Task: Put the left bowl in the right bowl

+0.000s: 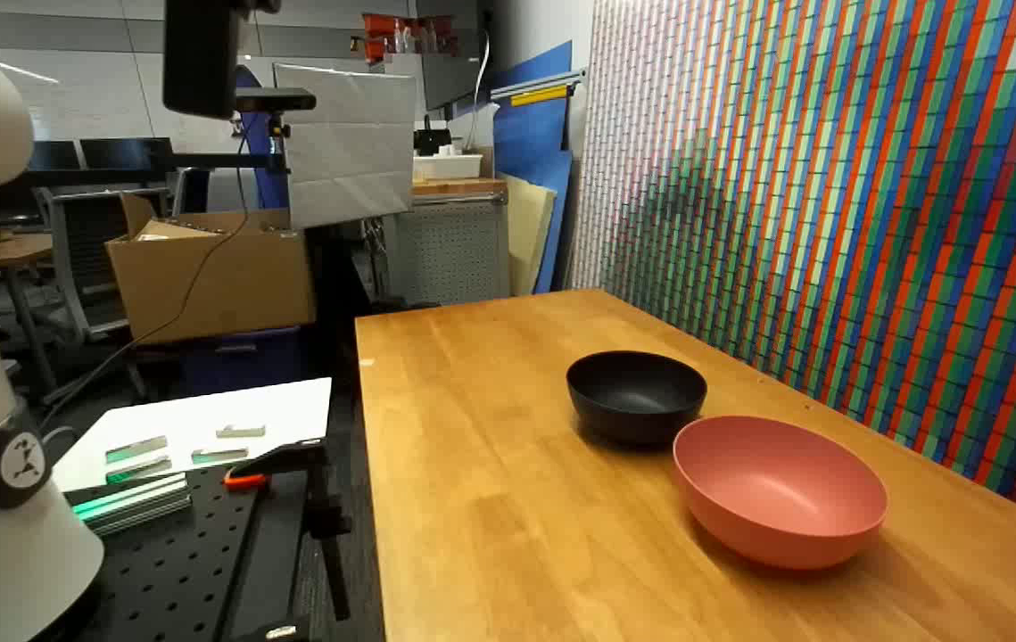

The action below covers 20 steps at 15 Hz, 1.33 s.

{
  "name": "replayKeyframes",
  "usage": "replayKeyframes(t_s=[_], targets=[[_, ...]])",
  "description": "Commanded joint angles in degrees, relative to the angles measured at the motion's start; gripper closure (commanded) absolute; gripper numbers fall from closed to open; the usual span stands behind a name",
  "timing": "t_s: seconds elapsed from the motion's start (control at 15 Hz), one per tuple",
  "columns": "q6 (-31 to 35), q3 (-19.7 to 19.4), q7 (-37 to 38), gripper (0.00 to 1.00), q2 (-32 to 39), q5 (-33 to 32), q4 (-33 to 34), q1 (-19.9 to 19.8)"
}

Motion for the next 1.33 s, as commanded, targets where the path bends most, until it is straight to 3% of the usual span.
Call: replayKeyframes(t_s=[0.0,0.33,0.53,0.87,1.07,1.27], targets=[[-0.2,-0.71,0.46,0.0,-0.11,-0.39,0.19,0.93],[1.44,-0.47,1.0,0.0,0.3,0.16,0.17,1.48],[4.29,1.2,3.69,0.0,4.11,6.11,2.5,5.01],[16.19,7.15,11.36,0.0,12.55,18.33,5.85,11.65],[24.89,10.41,17.49,0.0,20.96,22.38,8.02,13.11],[32.25,13.36,23.74,0.0,30.14,22.24,10.23,13.58]])
